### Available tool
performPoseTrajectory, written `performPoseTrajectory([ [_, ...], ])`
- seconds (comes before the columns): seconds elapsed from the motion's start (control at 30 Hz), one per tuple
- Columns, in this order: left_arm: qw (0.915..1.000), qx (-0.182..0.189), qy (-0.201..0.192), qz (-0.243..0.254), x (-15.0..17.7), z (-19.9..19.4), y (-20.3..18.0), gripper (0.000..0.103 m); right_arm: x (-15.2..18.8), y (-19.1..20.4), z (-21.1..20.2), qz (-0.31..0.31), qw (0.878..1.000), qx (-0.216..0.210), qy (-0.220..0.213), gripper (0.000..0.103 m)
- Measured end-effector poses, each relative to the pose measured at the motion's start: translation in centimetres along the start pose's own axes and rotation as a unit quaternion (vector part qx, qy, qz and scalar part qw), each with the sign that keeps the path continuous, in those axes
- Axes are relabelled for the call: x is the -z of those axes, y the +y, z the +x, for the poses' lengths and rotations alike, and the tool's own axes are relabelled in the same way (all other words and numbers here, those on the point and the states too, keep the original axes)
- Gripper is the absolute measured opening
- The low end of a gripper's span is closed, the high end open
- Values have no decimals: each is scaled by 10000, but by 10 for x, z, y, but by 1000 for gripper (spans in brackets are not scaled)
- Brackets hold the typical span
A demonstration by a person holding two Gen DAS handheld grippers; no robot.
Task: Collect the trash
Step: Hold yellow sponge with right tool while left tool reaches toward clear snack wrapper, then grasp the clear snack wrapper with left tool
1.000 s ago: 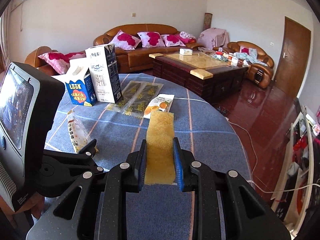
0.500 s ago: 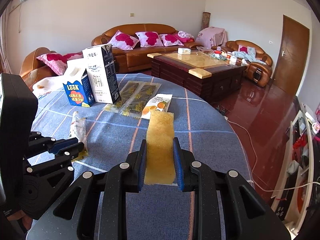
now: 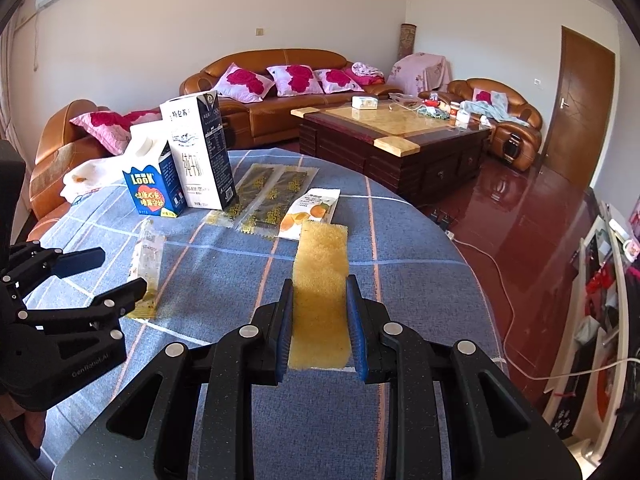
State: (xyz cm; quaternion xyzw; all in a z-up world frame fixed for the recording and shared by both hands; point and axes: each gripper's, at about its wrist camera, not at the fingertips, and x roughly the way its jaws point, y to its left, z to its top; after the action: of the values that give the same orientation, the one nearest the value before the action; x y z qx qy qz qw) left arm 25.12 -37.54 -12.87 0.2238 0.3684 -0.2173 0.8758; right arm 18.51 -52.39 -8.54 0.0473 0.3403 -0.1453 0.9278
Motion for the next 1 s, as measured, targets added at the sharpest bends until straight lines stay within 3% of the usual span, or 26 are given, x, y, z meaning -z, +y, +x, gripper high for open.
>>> performPoseTrajectory([
  [0.27, 9992, 236, 241, -216, -1, 26, -7, 56, 1, -2, 3, 58, 10000, -27, 30, 25],
  [0.33, 9985, 439, 213, -238, -1, 26, -7, 42, 1, -2, 4, 72, 10000, -36, 46, 25],
  [0.37, 9975, 614, 232, -250, -1, 25, -7, 27, 1, -2, 5, 62, 10000, -33, 56, 25],
  [0.47, 9983, 524, 209, -165, 2, 20, -9, 11, 1, 1, 4, -6, 10000, -21, 42, 25],
  [0.53, 9979, 576, 202, -205, 6, 14, -4, 10, 1, 3, 3, -44, 10000, -31, 12, 25],
  [0.63, 9992, 365, 54, -166, 13, -1, 8, 9, 1, 5, -1, -96, 9999, -119, -67, 25],
  [1.0, 9976, -320, -352, -494, 51, -66, 73, 9, 6, 58, -26, -182, 9927, -1094, -474, 25],
])
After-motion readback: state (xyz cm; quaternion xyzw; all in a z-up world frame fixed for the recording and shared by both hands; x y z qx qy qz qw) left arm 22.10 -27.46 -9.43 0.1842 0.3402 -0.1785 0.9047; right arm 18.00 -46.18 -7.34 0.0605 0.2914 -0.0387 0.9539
